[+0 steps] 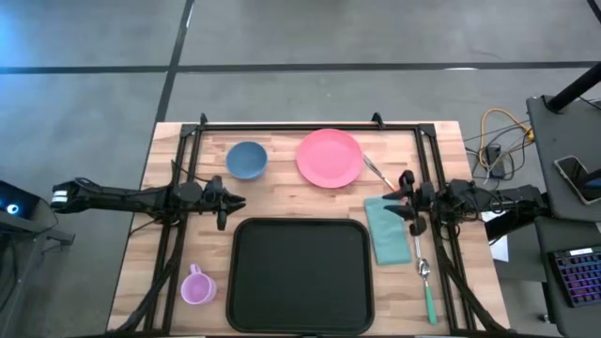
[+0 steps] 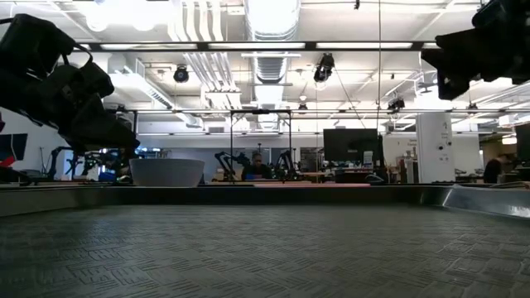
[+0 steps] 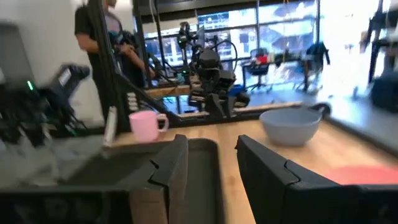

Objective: Set up tray
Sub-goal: Put the violet mug on the black tray

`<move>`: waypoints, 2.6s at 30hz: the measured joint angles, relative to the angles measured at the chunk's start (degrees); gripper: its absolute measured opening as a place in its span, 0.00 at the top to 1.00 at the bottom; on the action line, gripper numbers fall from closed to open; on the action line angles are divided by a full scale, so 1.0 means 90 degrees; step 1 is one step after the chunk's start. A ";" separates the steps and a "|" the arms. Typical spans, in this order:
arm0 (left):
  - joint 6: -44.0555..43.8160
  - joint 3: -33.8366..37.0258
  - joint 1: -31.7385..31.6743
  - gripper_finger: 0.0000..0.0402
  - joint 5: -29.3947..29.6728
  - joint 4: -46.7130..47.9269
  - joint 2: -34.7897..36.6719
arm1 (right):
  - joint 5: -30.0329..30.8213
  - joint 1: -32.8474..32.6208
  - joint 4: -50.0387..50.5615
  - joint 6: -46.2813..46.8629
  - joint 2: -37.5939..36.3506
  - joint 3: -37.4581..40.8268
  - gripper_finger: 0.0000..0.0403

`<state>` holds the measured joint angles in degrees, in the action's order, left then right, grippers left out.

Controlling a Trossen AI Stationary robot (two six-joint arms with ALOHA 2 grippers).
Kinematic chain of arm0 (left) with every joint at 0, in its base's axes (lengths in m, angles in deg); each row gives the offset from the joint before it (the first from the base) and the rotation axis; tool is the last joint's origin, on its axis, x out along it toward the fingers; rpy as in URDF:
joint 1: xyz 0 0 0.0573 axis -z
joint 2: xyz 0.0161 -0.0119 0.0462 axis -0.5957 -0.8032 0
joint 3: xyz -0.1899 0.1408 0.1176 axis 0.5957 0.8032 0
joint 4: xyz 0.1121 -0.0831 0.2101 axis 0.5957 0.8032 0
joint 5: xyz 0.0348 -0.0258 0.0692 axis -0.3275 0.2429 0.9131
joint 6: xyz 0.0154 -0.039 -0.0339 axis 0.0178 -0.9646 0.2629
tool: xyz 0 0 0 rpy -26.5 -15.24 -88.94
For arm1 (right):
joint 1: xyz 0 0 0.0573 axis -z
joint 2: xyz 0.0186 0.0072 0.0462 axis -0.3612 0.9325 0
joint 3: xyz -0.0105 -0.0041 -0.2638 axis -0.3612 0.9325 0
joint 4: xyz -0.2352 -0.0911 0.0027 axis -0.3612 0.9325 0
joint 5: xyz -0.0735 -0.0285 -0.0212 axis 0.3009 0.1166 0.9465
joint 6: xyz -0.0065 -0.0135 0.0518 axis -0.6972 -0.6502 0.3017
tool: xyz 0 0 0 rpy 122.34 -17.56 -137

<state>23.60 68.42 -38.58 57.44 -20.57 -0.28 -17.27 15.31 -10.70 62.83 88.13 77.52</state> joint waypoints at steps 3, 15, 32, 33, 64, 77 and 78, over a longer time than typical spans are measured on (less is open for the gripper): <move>-0.0001 0.0000 0.0002 0.81 0.0002 0.0002 0.0000 | 0.0340 0.0001 0.0002 0.0853 0.0000 0.0001 0.68; -0.0001 0.0000 0.0000 0.81 0.0002 0.0001 0.0000 | 0.2382 0.0001 -0.0035 0.4968 0.0210 0.0001 0.68; 0.0000 0.0000 0.0000 0.81 0.0002 0.0000 0.0000 | 0.2779 0.0000 -0.1023 0.5744 0.1422 -0.0001 0.68; -0.0002 0.0000 0.0001 0.81 0.0002 -0.0003 0.0000 | 0.2782 0.0000 -0.1023 0.5760 0.1483 -0.0001 0.68; -0.6994 -0.0507 0.0399 0.81 -0.1123 -0.1429 -0.0120 | 0.3474 0.0002 -0.1011 0.5324 0.2035 -0.0001 0.68; -0.3167 -0.4794 0.1539 0.81 -0.1693 0.4519 -0.1496 | 0.3472 0.0002 -0.1006 0.5321 0.2035 -0.0001 0.68; -0.3114 -0.5103 0.1593 0.81 -0.1707 0.5042 -0.1711 | 0.3472 0.0002 -0.1006 0.5324 0.2035 -0.0001 0.68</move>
<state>-4.42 22.49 -24.25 42.07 24.81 -15.68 13.98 15.33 -19.76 110.74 106.44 77.51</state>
